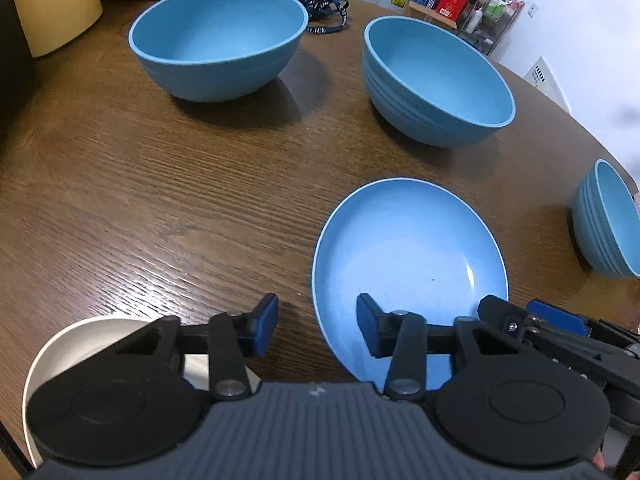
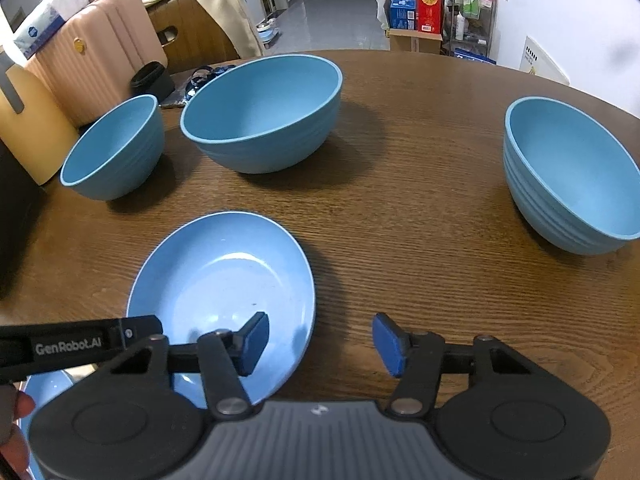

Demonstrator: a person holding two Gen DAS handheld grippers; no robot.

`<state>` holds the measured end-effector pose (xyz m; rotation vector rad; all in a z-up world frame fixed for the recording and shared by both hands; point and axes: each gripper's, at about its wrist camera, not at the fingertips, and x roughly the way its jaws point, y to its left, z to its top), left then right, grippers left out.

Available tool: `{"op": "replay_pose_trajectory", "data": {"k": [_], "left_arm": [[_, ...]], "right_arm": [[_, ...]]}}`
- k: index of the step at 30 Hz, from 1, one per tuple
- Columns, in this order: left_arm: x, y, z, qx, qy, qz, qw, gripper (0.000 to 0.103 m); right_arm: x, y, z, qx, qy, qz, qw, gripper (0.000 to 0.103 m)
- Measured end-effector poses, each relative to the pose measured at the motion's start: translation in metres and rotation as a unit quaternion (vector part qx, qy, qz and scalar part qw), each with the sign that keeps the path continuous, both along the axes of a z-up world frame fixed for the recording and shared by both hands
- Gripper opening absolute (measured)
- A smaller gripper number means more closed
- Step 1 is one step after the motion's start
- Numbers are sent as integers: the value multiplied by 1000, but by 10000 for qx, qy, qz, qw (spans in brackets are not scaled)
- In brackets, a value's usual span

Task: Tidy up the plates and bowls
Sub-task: 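Close the left gripper on the blue plate rim while the right gripper clamps it too, then lift the blue plate with both grippers and carry it over the plate stack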

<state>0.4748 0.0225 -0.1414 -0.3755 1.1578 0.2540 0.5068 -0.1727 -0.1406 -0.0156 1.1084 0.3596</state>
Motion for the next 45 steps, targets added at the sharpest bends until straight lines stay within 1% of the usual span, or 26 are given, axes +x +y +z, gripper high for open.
{"op": "replay_pose_trajectory", "data": {"k": [2, 5, 7, 10, 13, 14, 17, 20, 21, 23, 28, 34, 45], "left_arm": [[1, 0, -3, -22, 34, 32, 10000, 38], [3, 1, -6, -35, 59, 56, 10000, 35], [4, 1, -8, -61, 86, 82, 9999, 34], [7, 2, -12, -105, 123, 97, 9998, 31], [8, 1, -14, -83, 129, 80, 9999, 29], [8, 1, -13, -69, 115, 70, 9999, 28], [10, 0, -14, -67, 106, 49, 9999, 23], [10, -1, -14, -73, 90, 4, 9999, 16], [10, -1, -14, -98, 81, -14, 9999, 14], [11, -2, -14, -98, 68, -39, 9999, 14], [12, -4, -14, -87, 36, -115, 9999, 14], [11, -9, -12, 25, -51, -208, 9998, 13], [4, -17, -1, 114, -186, -279, 9994, 13]], "right_arm": [[2, -2, -3, 21, 64, -10, 10000, 42], [6, -3, -7, 60, 119, -4, 9999, 36], [8, -1, -8, 80, 132, 15, 9999, 33], [12, 0, -11, 100, 166, 37, 9998, 27], [15, 0, -14, 127, 221, 24, 9997, 24], [16, 0, -15, 141, 237, 16, 9996, 21], [18, 0, -17, 190, 281, 28, 9994, 17], [18, 0, -18, 242, 253, 48, 9994, 10], [18, 0, -18, 256, 239, 51, 9994, 9], [18, 1, -18, 280, 229, 69, 9993, 6], [17, 1, -18, 272, 155, 90, 9995, 5], [15, -1, -16, 285, 74, 91, 9995, 5], [7, -8, -5, 312, -88, 121, 9994, 5]]}}
